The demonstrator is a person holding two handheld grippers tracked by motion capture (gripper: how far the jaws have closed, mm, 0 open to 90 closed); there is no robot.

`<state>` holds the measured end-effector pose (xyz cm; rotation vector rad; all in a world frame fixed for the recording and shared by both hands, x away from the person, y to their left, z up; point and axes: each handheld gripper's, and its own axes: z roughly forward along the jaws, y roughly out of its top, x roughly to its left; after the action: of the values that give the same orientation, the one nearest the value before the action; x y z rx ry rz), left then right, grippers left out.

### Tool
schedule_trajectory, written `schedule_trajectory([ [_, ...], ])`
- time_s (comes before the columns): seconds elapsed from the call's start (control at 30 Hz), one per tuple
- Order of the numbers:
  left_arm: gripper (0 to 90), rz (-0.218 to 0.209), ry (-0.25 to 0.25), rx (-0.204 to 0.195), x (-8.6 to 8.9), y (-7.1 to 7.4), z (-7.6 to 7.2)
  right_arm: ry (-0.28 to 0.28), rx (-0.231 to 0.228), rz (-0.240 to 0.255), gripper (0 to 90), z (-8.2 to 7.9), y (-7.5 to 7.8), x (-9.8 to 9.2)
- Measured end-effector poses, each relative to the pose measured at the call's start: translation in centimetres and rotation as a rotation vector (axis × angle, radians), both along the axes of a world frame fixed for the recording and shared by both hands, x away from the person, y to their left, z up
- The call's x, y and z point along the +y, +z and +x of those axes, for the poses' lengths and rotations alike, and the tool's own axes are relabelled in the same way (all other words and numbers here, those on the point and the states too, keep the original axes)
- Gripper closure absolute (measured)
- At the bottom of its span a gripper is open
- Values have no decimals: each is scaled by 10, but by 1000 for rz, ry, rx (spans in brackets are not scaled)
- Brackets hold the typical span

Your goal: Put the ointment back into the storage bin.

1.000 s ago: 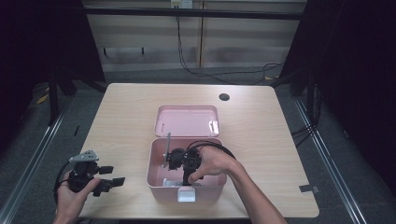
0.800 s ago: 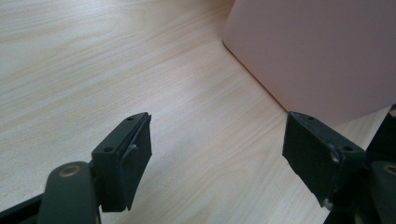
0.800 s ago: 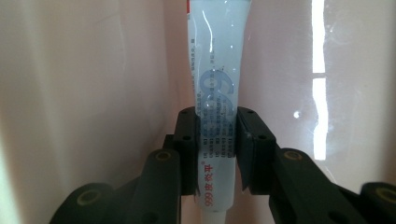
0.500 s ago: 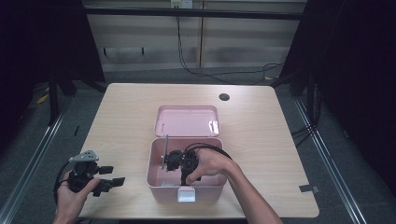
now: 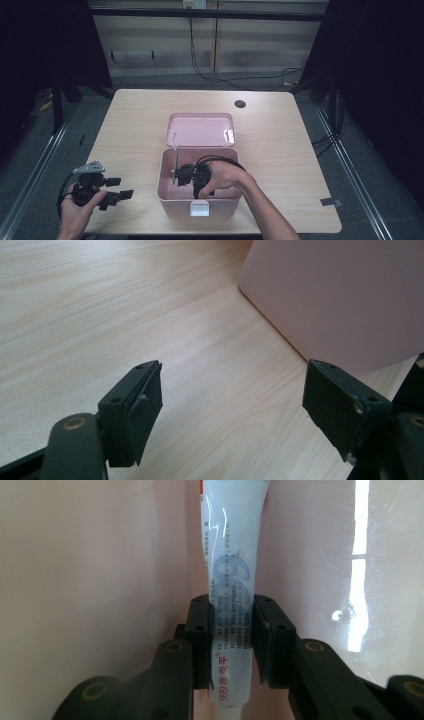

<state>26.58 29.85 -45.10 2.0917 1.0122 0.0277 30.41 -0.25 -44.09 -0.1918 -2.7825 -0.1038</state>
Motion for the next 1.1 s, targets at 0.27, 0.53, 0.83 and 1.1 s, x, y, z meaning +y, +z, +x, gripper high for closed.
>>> schedule_trajectory([
  [0.27,238,2,4,0,0,0,0,-4,-1,-15,711,1,-5,2],
  [0.53,238,5,2,-1,0,0,0,-6,-15,-13,670,0,-4,1],
  [0.83,238,5,1,1,0,0,0,-15,-19,-3,651,1,-1,-2],
  [1.1,238,6,0,0,0,0,0,-39,-34,8,631,1,7,-7],
])
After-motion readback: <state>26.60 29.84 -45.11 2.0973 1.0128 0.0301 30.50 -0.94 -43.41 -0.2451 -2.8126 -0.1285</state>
